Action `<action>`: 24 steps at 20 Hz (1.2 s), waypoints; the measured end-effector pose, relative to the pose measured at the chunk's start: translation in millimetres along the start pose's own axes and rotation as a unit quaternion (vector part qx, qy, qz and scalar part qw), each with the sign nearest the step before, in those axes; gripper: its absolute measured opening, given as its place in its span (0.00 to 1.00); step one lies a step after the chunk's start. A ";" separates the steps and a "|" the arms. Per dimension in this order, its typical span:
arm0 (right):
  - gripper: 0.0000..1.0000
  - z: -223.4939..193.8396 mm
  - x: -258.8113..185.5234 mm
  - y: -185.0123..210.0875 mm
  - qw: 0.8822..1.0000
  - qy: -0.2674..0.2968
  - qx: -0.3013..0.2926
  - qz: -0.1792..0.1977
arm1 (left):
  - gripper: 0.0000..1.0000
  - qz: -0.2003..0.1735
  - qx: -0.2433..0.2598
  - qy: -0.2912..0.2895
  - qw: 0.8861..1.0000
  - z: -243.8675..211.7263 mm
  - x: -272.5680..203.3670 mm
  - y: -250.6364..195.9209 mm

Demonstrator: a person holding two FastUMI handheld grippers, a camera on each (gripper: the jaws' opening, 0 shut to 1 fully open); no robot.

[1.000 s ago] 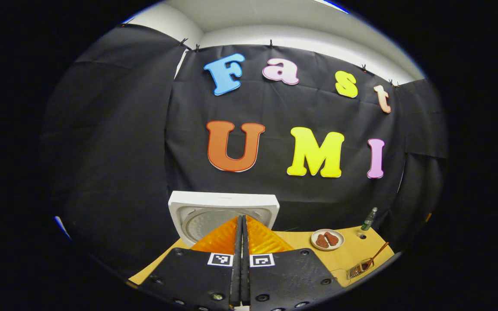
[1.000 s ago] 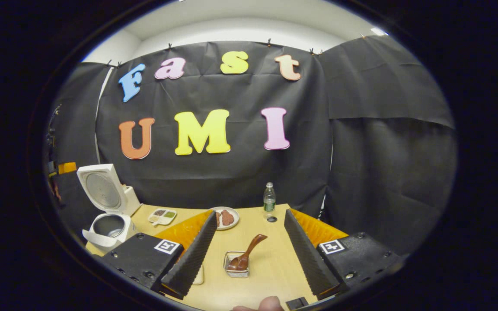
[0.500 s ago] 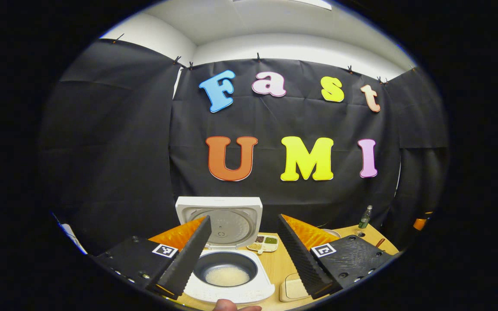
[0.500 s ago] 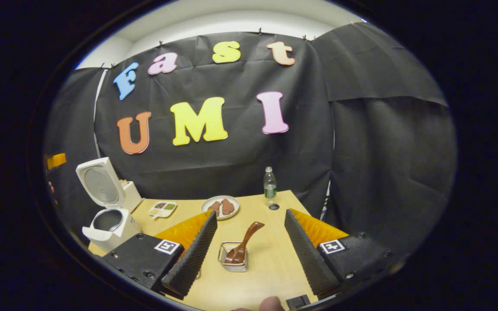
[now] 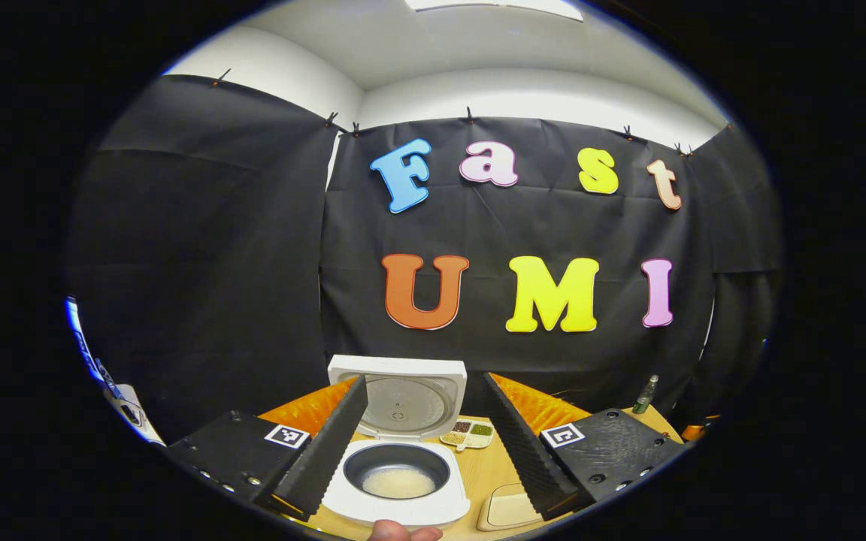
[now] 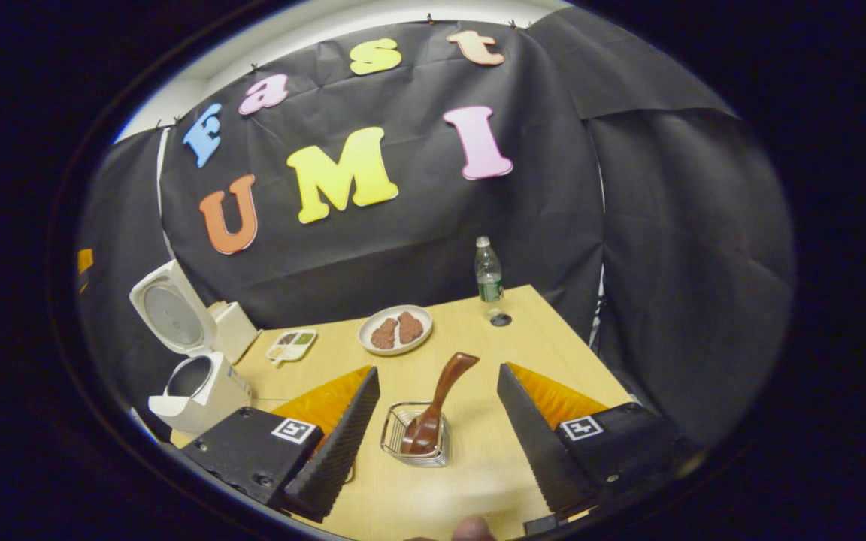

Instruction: Close the left gripper, press the button to open the rice cooker; take a wooden spoon from the chopstick holder with the right hand, scoop a spoonful of rice and pour it into the rice cooker, then put the wooden spoon back into the chopstick holder.

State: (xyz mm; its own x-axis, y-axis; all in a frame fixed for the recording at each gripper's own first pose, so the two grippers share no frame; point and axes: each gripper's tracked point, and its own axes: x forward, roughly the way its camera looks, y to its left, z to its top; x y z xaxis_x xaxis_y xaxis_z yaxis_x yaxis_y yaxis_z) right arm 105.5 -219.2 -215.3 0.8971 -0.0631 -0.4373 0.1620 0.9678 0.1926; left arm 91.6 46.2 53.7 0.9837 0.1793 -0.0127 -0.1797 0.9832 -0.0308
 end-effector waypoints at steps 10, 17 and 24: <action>0.87 -59.3 107.5 -7.2 0.992 0.103 0.056 0.049 | 0.96 0.071 0.012 0.029 0.997 -6.7 -2.3 5.4; 0.56 -74.1 146.6 -3.1 0.986 0.136 0.066 0.076 | 0.96 0.097 0.021 0.046 0.994 -16.5 -6.2 7.2; 0.23 -65.8 125.7 4.0 0.986 0.133 0.068 0.073 | 0.97 0.100 0.012 0.045 0.994 -21.9 -9.6 24.0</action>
State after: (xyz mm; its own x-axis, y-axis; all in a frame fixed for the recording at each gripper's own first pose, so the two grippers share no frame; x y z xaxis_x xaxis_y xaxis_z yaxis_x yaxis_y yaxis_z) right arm 191.8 -207.2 -327.3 0.7789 0.1586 -0.6068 0.1082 0.9190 0.3791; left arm 77.7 67.3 31.2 0.9239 0.3679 -0.1051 -0.3695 0.9292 0.0046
